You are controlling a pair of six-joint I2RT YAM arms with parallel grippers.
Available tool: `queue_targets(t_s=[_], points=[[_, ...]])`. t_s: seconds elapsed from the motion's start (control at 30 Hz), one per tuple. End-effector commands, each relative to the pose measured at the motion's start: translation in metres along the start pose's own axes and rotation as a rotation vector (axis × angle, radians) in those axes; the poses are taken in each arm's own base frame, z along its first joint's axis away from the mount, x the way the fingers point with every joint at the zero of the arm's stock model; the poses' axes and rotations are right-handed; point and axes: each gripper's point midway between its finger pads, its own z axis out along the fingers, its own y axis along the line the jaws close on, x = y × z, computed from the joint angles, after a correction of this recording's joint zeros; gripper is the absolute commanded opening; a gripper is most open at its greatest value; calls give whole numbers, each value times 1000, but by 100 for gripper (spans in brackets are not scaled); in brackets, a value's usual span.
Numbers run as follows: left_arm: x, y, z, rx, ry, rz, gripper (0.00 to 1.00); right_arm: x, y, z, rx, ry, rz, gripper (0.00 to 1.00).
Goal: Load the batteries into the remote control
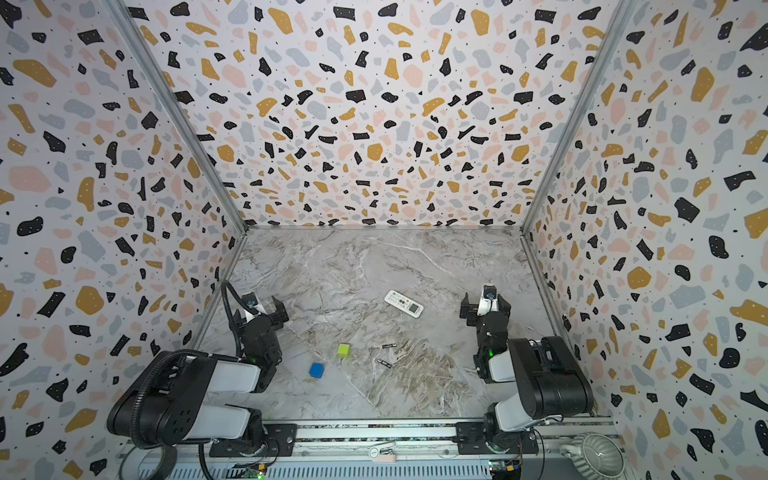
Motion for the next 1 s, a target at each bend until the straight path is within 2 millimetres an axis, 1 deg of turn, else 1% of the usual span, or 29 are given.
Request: queue_targets(t_s=[0.0, 0.97], points=[[-16, 1, 0, -3, -53, -48, 99, -10, 0, 2, -1, -27, 10, 99], [-16, 1, 0, -3, -54, -49, 100, -11, 2, 2, 1, -30, 3, 99]])
